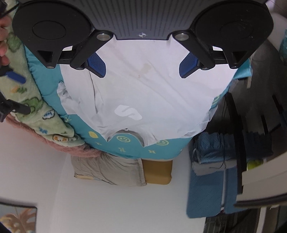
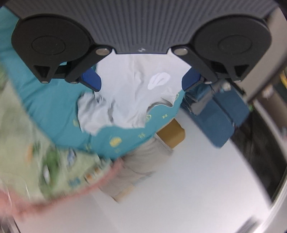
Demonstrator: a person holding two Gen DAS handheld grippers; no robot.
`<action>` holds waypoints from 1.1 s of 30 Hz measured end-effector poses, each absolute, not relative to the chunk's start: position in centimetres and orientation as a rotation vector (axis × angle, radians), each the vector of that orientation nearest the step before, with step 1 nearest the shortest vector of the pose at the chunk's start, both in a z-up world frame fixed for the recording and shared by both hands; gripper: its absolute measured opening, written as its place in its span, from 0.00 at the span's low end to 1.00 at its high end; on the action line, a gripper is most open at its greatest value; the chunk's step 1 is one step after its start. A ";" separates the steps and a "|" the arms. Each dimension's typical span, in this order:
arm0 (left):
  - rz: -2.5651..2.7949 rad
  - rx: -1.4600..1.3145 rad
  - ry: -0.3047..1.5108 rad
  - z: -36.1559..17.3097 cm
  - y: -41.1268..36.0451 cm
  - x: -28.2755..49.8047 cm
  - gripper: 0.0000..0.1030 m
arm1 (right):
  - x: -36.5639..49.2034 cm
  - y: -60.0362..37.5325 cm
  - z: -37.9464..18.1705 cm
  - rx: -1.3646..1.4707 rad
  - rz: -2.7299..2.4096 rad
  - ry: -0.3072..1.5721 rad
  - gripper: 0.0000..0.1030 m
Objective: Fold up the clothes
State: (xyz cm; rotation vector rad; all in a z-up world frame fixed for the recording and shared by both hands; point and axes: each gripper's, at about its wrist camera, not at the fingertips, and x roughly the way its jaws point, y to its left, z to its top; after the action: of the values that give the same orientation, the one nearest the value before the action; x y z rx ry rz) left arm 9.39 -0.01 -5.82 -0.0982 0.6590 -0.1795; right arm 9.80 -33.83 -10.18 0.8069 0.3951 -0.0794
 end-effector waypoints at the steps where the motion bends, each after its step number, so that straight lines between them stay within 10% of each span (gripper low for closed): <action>1: -0.177 -0.121 0.669 -6.0 0.3 9.6 0.88 | 10.6 -34.7 -11.1 0.876 -0.087 0.412 0.95; 8: -0.170 -0.245 0.743 -8.2 1.6 12.6 0.88 | 16.1 -39.5 -18.9 1.287 -0.202 0.441 0.95; 14: -0.158 -0.329 0.803 -10.7 2.7 15.1 0.88 | 21.2 -40.5 -21.7 1.178 -0.290 0.458 0.71; 16: -0.151 -0.354 0.820 -11.3 3.1 15.7 0.88 | 22.6 -40.6 -21.6 1.118 -0.299 0.472 0.57; 18: -0.147 -0.370 0.831 -11.6 3.4 16.0 0.88 | 23.9 -40.9 -21.2 1.056 -0.322 0.528 0.13; 33: -0.186 -0.242 0.811 -11.8 0.1 15.3 0.87 | 26.7 -46.6 -17.5 0.576 -0.465 0.545 0.09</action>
State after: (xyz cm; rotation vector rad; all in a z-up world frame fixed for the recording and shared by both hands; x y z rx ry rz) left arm 15.34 0.15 -11.78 -0.2417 0.8107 -0.1863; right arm 26.69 -46.55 -17.45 0.5760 0.5447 -0.4651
